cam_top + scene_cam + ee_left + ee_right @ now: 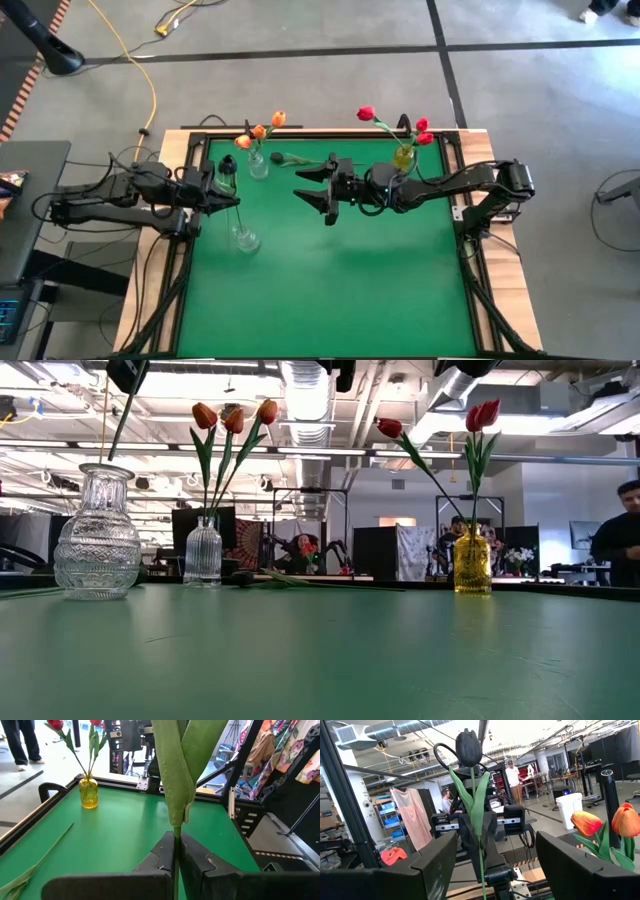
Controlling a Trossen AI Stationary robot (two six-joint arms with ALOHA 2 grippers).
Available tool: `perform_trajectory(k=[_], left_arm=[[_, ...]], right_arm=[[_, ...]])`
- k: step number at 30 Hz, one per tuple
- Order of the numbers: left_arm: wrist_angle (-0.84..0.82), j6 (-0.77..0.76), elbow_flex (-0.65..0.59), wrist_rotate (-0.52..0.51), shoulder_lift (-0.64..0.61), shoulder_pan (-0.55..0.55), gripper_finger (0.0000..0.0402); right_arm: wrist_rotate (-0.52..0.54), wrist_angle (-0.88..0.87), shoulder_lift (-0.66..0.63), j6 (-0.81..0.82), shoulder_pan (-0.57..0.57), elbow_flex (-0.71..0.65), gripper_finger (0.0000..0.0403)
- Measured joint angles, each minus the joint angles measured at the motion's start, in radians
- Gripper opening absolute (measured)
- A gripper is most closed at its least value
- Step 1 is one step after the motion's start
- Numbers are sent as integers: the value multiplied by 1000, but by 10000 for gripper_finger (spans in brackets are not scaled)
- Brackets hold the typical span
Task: Sort flowers into vase by color
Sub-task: Put the bottom black flower into the bottom transparent vase
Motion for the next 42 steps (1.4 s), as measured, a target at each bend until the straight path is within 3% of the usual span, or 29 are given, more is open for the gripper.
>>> perform_trajectory(k=[21, 31, 42], left_arm=[[-33, 39, -5, 10, 0, 0, 0], [91, -2, -191, 22, -106, 0, 0], [105, -23, -314, 54, -251, 0, 0]], right_arm=[[0, 0, 0, 0, 0, 0, 297], [0, -14, 0, -1, 0, 0, 297], [0, -209, 1, -3, 0, 0, 297]])
